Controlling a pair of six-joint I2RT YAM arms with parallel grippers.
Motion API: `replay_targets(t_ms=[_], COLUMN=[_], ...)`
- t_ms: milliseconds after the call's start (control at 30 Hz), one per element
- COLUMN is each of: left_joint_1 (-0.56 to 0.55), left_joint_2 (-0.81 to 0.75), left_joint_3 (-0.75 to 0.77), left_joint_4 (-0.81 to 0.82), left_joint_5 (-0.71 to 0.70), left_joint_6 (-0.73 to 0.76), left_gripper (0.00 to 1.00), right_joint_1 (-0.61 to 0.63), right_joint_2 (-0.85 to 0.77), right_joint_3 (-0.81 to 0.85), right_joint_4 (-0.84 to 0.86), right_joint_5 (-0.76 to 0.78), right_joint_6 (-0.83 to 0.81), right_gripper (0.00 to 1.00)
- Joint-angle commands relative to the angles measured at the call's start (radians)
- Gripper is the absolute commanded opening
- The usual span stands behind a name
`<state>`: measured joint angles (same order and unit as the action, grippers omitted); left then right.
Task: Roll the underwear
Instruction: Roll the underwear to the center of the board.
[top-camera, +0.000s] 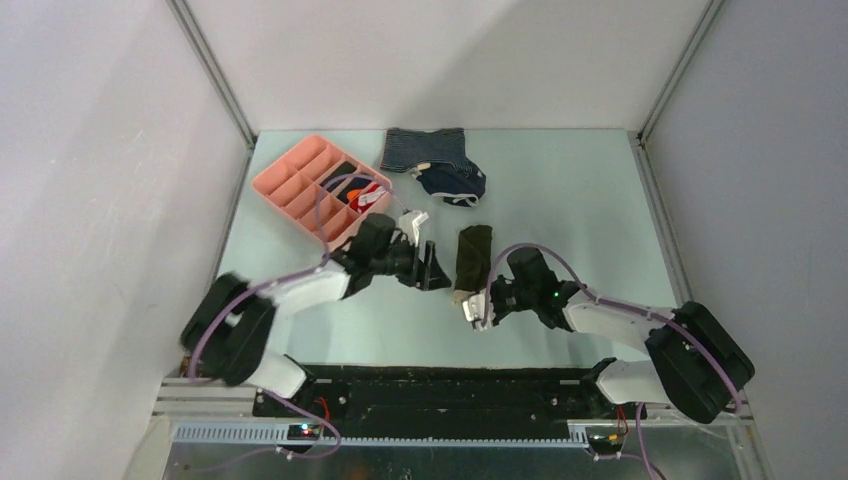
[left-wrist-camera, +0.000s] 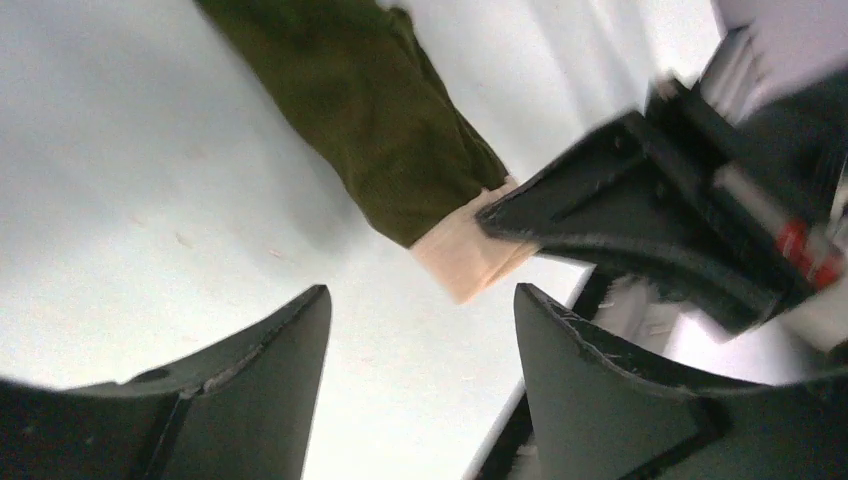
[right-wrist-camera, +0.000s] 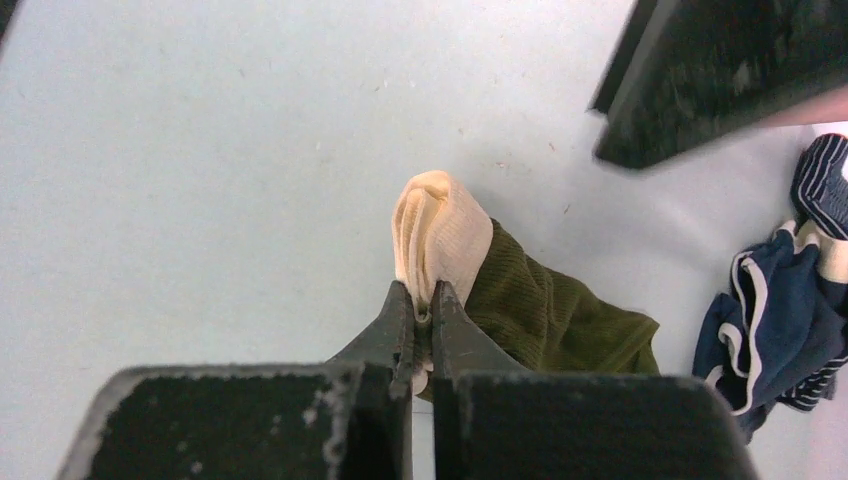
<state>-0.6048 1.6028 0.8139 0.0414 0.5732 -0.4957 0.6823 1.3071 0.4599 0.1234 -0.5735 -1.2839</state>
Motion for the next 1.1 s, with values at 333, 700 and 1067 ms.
replay_targets(t_ms=[333,700,1067], left_joint_1=[-0.340,-0.442,-0.452], left_joint_2=[-0.161,0.178,0.237], left_joint_3=[-0.593,-0.543,-0.543], left_joint_4=[1.091,1.491,1.490], left_joint_5=[-0.238,-0.173,-0.159], left_joint_6=[1.295,1.516,1.505], left_gripper=[0.73,0.72,0.62], right_joint_1=[-0.038,-0.041,-0.040], right_joint_2=[-0.094,-0.103,-0.112], right_joint_3=[0.080,0.080,0.080], right_joint_4=[-0.334,-0.348,-0.347], right_joint_5=[-0.138,-0.130,-0.131], right_joint_6=[0.081,0.099,0.120], right_gripper=[0.00,0.00,0.00])
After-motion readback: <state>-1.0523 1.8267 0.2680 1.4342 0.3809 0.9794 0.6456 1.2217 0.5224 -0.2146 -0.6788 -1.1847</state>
